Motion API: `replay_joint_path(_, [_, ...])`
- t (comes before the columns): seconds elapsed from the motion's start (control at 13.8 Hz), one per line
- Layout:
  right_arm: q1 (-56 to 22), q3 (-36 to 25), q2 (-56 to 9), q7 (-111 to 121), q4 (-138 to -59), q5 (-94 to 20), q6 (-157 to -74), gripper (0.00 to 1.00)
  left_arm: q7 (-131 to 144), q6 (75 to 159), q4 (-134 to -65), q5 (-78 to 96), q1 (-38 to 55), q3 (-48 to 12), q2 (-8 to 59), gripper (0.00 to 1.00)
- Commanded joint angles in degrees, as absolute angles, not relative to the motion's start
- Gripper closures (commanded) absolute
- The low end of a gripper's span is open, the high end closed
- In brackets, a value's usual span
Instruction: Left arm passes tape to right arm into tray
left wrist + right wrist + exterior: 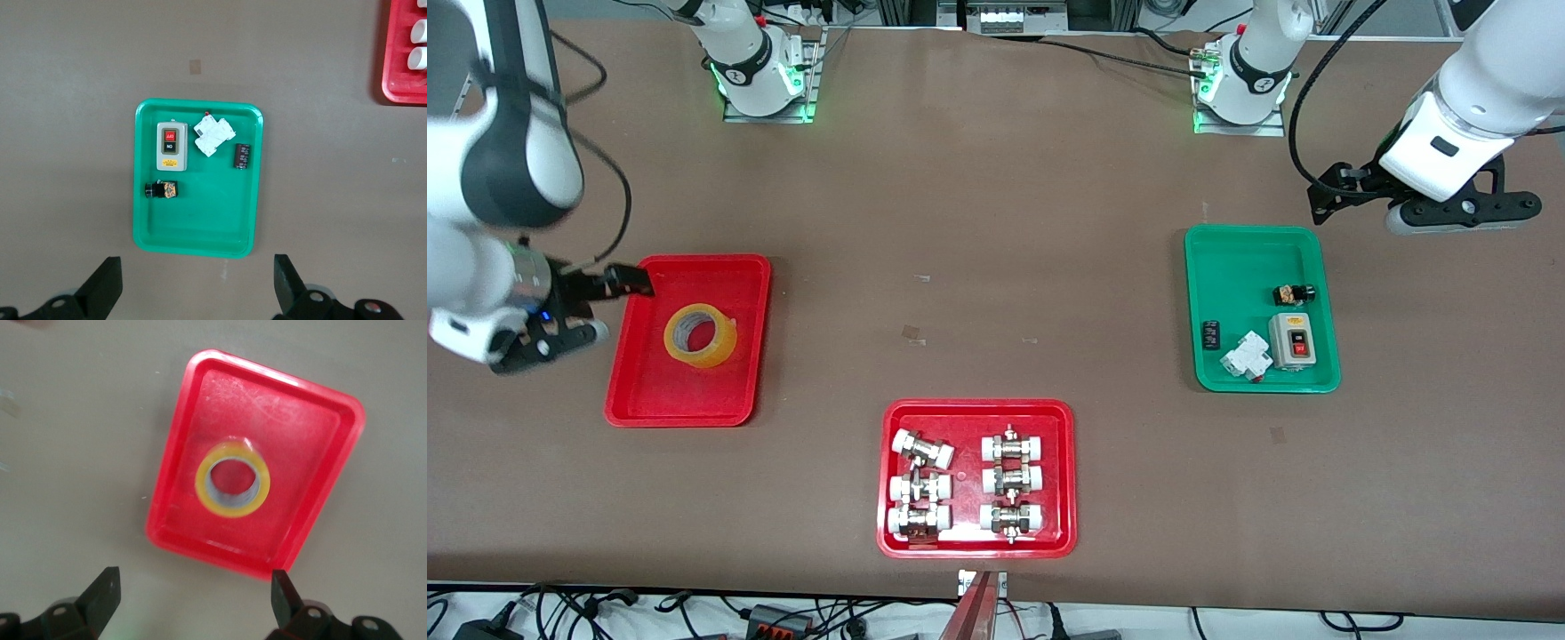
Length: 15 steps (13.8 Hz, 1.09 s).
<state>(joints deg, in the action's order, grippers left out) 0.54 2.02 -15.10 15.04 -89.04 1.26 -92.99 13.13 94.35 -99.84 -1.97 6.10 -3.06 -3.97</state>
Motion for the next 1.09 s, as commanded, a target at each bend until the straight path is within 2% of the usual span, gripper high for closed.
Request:
replay_joint_path(0.0, [-0.35,2.02,-6.44,8.36,-93.33,2.20,-91.32,0.00,8.71,93.69,-98.09,-1.23,4.83,-2.81,-3.08,0.00])
replay_joint_path(0.22, [-0.35,2.02,1.47,5.55,-98.07,1.93,-92.19,0.00,8.27,93.78,-98.00,-1.23,4.57,-2.81,-2.81,0.00])
replay_joint_path(0.51, [-0.79,2.29,6.49,2.29,-100.36,2.20,-91.84,0.00,5.18,93.87,-97.82,-1.14,4.57,-2.90,-2.64,0.00])
replay_joint_path(0.73, [-1.41,2.29,5.37,-11.46,-95.65,1.85,-91.32,0.00,5.19,93.95,-97.74,-1.14,4.57,-2.90,-2.29,0.00])
replay_joint_path(1.02, [-2.02,2.90,3.78,-13.18,-92.55,1.33,-90.18,0.00,5.10,93.96,-97.65,-0.70,4.22,-2.90,-2.02,0.00])
